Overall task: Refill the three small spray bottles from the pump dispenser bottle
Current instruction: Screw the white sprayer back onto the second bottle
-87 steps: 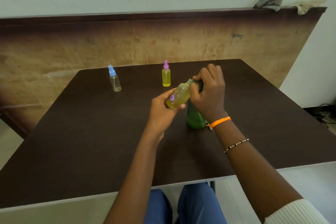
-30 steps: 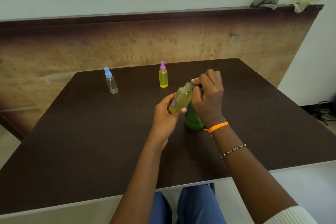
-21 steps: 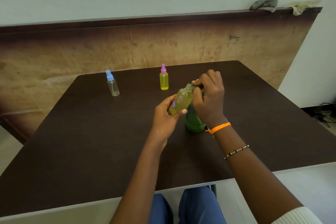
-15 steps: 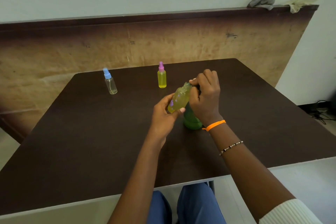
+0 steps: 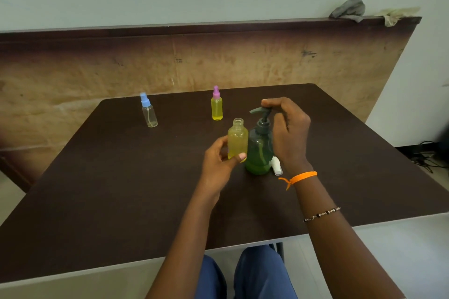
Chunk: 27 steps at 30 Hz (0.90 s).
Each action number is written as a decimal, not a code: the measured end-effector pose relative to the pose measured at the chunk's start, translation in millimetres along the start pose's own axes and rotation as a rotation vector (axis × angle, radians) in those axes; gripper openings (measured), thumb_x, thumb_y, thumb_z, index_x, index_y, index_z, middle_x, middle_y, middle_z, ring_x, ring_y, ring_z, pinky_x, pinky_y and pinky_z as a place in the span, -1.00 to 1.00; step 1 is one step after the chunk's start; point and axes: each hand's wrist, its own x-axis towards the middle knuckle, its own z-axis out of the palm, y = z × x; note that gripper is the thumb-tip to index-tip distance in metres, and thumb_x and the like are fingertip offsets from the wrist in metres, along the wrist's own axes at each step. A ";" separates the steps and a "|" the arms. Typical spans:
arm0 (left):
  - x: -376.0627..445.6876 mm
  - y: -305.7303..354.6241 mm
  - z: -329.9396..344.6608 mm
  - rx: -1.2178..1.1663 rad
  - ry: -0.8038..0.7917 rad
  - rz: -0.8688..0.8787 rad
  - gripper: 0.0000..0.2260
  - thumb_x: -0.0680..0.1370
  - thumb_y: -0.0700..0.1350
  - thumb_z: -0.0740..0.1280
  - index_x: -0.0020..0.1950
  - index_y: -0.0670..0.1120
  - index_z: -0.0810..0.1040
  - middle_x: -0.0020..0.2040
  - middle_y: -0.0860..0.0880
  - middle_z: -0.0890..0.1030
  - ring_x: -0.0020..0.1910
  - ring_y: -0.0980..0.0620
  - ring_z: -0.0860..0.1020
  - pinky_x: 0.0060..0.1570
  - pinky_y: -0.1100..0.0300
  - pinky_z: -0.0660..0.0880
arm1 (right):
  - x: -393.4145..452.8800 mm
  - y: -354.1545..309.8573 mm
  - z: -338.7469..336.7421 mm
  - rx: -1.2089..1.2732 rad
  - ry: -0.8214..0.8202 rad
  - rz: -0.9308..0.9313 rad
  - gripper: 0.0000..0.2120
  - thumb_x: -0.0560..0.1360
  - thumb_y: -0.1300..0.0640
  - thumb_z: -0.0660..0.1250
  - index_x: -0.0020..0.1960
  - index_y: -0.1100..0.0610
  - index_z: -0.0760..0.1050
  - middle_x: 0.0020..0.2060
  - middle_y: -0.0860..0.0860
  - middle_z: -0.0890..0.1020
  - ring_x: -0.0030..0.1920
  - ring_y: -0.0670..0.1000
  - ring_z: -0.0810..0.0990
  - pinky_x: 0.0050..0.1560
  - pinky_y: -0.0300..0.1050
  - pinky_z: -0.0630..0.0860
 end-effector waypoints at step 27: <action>-14.1 -1.4 2.0 -0.030 0.041 0.013 -0.62 0.43 -0.37 0.39 0.18 -0.05 0.53 0.00 0.10 0.65 -0.02 0.21 0.60 -0.04 0.37 0.49 | -39.1 34.0 -47.4 -0.233 -0.082 0.542 -0.86 0.41 0.27 0.39 -0.06 0.14 0.49 -0.06 0.07 0.57 -0.13 -0.06 0.51 -0.22 -0.38 0.40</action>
